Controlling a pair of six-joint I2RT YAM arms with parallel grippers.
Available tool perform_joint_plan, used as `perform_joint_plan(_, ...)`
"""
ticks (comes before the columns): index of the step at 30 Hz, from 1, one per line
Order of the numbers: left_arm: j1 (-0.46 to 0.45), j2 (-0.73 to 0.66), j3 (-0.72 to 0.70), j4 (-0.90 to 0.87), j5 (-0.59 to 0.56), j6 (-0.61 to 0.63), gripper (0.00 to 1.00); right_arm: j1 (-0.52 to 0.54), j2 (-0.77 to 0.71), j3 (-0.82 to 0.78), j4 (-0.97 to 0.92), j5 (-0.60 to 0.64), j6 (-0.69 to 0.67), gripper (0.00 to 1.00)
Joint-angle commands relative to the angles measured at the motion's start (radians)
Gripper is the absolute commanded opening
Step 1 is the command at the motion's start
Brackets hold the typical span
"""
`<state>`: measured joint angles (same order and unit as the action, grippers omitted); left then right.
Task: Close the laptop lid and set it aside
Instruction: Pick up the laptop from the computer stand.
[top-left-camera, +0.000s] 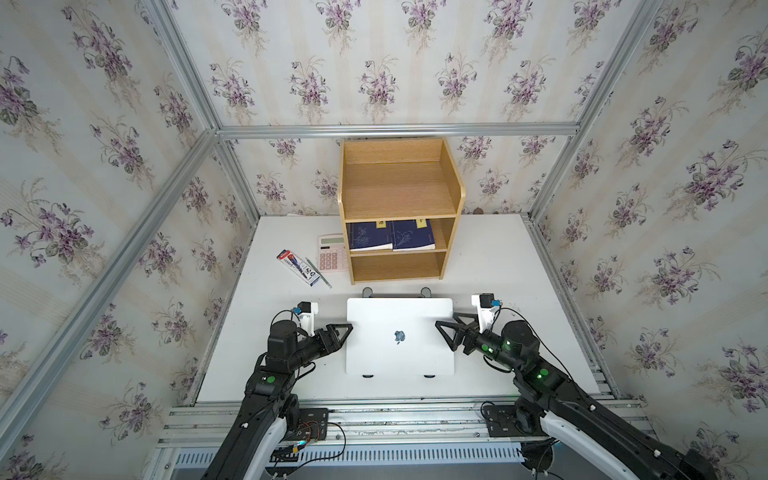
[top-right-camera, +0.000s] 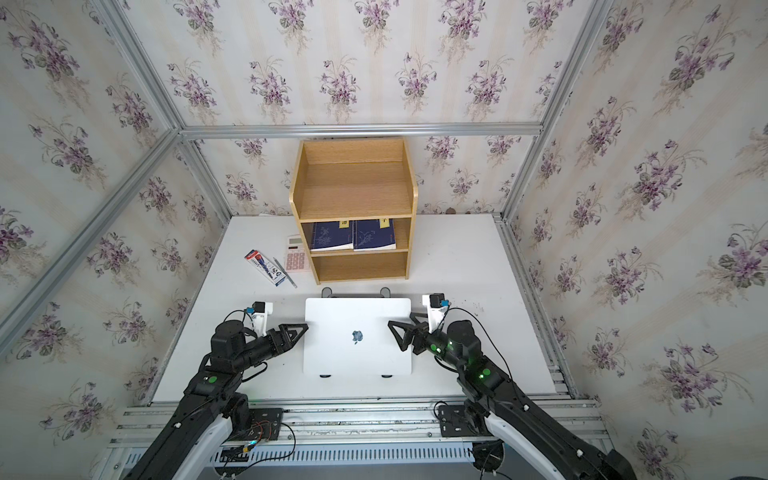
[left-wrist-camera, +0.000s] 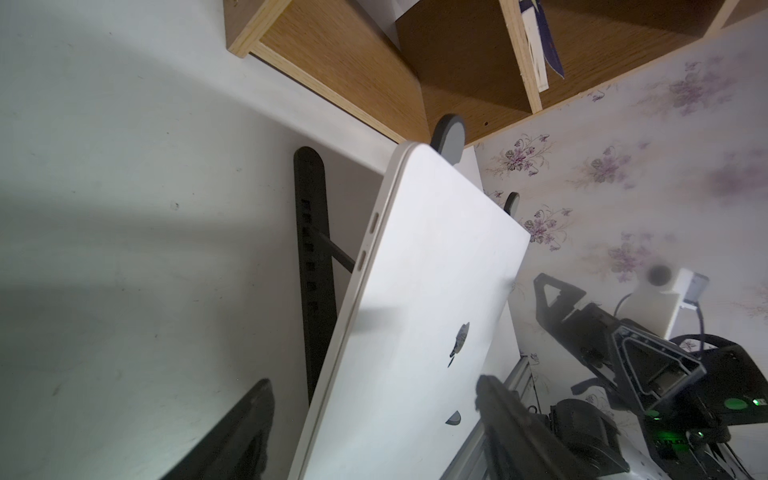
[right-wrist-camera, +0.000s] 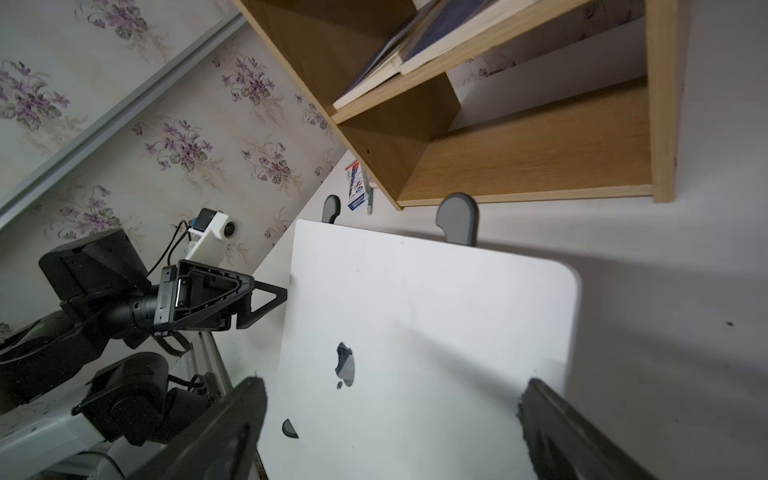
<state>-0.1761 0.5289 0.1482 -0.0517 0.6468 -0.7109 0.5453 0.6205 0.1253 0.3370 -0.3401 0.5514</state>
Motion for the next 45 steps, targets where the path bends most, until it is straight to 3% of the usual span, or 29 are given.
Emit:
perform_joint_plan(1,0.0,0.024,-0.002,0.057,0.01,-0.004,0.78,-0.095,0.054,-0.05,0.223,-0.267,0.115,0.93)
perform_joint_plan(9,-0.008,0.117,-0.04,0.181,0.037,-0.052,0.76,-0.11,0.357,-0.11,0.53,-0.388,0.196,0.71)
perform_joint_plan(16,-0.033,0.161,-0.048,0.207,0.0,-0.049,0.74,-0.111,0.604,-0.118,0.777,-0.427,0.246,0.69)
perform_joint_plan(24,-0.044,0.189,-0.05,0.209,-0.03,-0.05,0.68,-0.111,0.787,-0.112,0.967,-0.466,0.285,0.68)
perform_joint_plan(31,-0.064,0.214,-0.044,0.213,-0.038,-0.054,0.62,-0.111,1.011,-0.114,1.301,-0.541,0.393,0.5)
perform_joint_plan(33,-0.07,0.22,-0.042,0.212,-0.041,-0.054,0.6,-0.111,1.108,-0.12,1.463,-0.56,0.452,0.51)
perform_joint_plan(36,-0.078,0.231,-0.038,0.208,-0.046,-0.055,0.6,-0.109,1.22,-0.08,1.487,-0.591,0.469,0.51)
perform_joint_plan(41,-0.096,0.233,-0.034,0.191,-0.071,-0.052,0.6,-0.108,1.219,-0.081,1.488,-0.593,0.427,0.47)
perform_joint_plan(45,-0.104,0.235,-0.026,0.178,-0.093,-0.052,0.6,-0.108,1.171,-0.11,1.487,-0.572,0.424,0.36)
